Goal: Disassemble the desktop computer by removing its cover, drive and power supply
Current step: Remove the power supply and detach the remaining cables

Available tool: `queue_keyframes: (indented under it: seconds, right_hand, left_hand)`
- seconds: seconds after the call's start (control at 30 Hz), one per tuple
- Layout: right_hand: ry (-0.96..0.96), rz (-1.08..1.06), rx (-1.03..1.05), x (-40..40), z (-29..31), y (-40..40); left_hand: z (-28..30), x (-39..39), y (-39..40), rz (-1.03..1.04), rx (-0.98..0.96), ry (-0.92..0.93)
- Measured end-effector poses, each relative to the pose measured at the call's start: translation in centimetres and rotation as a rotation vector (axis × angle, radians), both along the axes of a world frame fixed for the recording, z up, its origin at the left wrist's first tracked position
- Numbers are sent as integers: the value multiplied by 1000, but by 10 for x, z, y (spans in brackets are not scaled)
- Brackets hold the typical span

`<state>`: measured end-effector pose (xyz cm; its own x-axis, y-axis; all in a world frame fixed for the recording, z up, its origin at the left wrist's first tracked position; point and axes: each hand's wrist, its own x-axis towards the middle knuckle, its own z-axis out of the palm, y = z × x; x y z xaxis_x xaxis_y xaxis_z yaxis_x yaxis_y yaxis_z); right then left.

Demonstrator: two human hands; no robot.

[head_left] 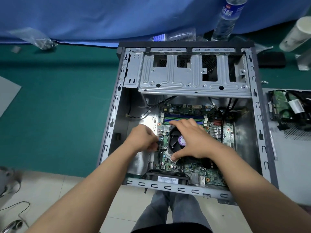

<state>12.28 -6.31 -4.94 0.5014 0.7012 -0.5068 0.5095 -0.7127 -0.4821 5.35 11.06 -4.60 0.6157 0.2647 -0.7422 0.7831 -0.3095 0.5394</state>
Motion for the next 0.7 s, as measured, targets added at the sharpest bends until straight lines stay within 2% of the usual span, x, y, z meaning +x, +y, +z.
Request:
queue_keyframes:
  seconds: [0.1, 0.17, 0.27, 0.37, 0.43, 0.53, 0.7]
  right_hand:
    - [85, -43, 36, 2, 4, -1]
    - [201, -193, 133, 4, 10, -4]
    - [115, -453, 241, 7, 16, -11]
    - [88, -710, 266, 4, 23, -25]
    - [105, -824, 223, -2, 27, -36]
    - [82, -849, 77, -11, 30, -51]
    - [505, -769, -200, -18, 24, -53]
  left_hand:
    - [0, 0, -1, -94, 32, -1]
    - [2, 0, 0, -181, 112, -17]
    - [9, -1, 1, -266, 331, -117]
    - [14, -1, -6, -225, 334, -294]
    - [13, 0, -11, -260, 336, -401]
    - [12, 2, -18, -384, 317, -497]
    - [10, 4, -30, -761, 305, -514]
